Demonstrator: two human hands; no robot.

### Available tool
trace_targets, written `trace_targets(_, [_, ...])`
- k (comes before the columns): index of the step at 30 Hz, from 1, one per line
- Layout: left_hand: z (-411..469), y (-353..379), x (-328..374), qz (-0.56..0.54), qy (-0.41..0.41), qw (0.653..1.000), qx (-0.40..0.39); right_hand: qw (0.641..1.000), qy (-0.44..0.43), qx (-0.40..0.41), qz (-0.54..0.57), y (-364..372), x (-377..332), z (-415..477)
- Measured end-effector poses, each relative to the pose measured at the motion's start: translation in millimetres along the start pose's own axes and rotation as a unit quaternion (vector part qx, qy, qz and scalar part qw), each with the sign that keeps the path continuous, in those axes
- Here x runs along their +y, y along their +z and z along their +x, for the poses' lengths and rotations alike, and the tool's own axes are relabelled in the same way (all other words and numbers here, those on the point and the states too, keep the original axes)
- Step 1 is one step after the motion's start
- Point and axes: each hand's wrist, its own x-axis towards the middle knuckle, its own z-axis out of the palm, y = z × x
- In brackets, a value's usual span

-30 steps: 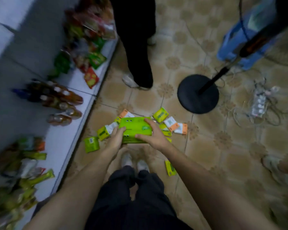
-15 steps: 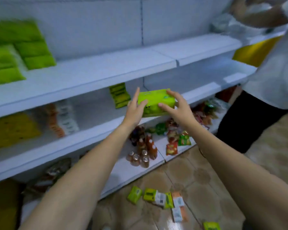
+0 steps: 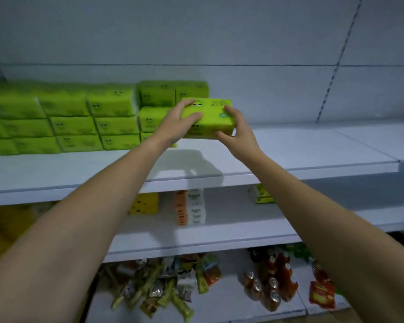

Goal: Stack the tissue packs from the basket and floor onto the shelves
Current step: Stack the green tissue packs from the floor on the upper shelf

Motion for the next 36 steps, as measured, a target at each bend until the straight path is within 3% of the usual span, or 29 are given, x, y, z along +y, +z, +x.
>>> trace_targets(6, [37.7,-63.7,-31.6,0.011,-0.011,1.000,0.010,1.000,0.000,0.002,0.002,72.9,-9.3,71.1])
trace_targets(10, [59.8,-90.9,-53.8,0.121,0.019,0.992,0.001,1.000,-0.001,0.002,-0.002,106.1,-5.7,106.5])
trace_targets(17, [84.3,-107.9,-87.4,0.365,0.120,0.921,0.058,1.000,0.008,-0.008,-0.008,138.2,6.8,132.0])
trace_targets(21, [95.5,-107.7,-93.0,0.443,0.161,0.876,0.108,1.000,-0.007,0.016,-0.023,149.6,11.1,140.0])
trace_targets(26, [103.5,-108.7,-95.8,0.421,0.119,0.893,0.106,0.999,0.005,0.008,-0.037,155.1,12.2,145.8])
trace_targets(31, [96.7,-100.7,-91.7,0.450,0.126,0.879,0.096,0.998,0.003,-0.013,-0.056,142.8,17.3,139.5])
trace_targets(36, [80.3,-55.8,-73.9,0.424,0.169,0.890,-0.014,0.987,-0.025,-0.030,-0.154,102.0,34.0,110.0])
